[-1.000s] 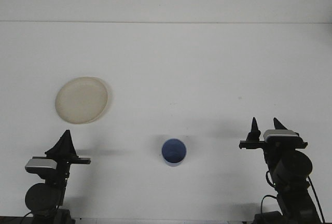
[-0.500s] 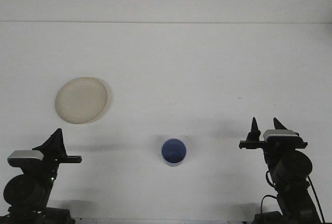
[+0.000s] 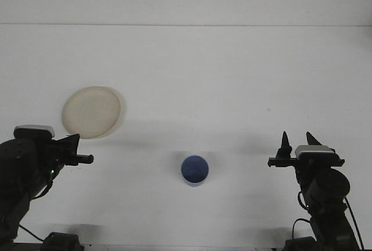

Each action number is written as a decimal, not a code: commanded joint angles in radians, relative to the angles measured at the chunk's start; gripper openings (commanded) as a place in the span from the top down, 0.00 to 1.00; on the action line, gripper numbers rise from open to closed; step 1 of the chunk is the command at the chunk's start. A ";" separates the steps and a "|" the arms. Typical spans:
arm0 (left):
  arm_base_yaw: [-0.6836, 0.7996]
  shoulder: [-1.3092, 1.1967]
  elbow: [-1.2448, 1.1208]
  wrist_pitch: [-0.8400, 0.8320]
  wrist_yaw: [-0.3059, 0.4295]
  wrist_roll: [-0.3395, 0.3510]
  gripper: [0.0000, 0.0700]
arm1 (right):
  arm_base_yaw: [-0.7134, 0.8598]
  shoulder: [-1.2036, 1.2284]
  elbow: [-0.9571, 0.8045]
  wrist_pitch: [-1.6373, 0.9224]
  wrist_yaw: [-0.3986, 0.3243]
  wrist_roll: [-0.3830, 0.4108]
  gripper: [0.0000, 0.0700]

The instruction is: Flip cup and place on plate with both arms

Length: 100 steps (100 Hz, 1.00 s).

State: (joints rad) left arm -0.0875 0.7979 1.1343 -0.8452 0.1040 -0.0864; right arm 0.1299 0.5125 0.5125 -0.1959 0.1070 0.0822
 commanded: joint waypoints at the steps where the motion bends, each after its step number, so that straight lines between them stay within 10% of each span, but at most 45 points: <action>1: -0.002 0.052 0.049 -0.069 0.003 0.031 0.98 | 0.002 0.003 0.005 0.010 -0.001 -0.008 0.39; 52: -0.002 0.094 0.068 -0.047 0.003 0.013 0.96 | 0.002 0.003 0.005 0.010 -0.001 -0.008 0.39; 77: -0.002 0.092 0.068 -0.054 0.003 -0.010 0.33 | 0.002 0.003 0.005 0.010 -0.001 -0.008 0.39; 100: -0.025 0.105 0.089 -0.075 0.076 -0.006 0.30 | 0.002 0.003 0.005 0.010 0.000 -0.008 0.39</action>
State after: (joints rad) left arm -0.0998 0.8867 1.1858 -0.9188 0.1627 -0.0925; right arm 0.1299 0.5125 0.5125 -0.1959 0.1070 0.0822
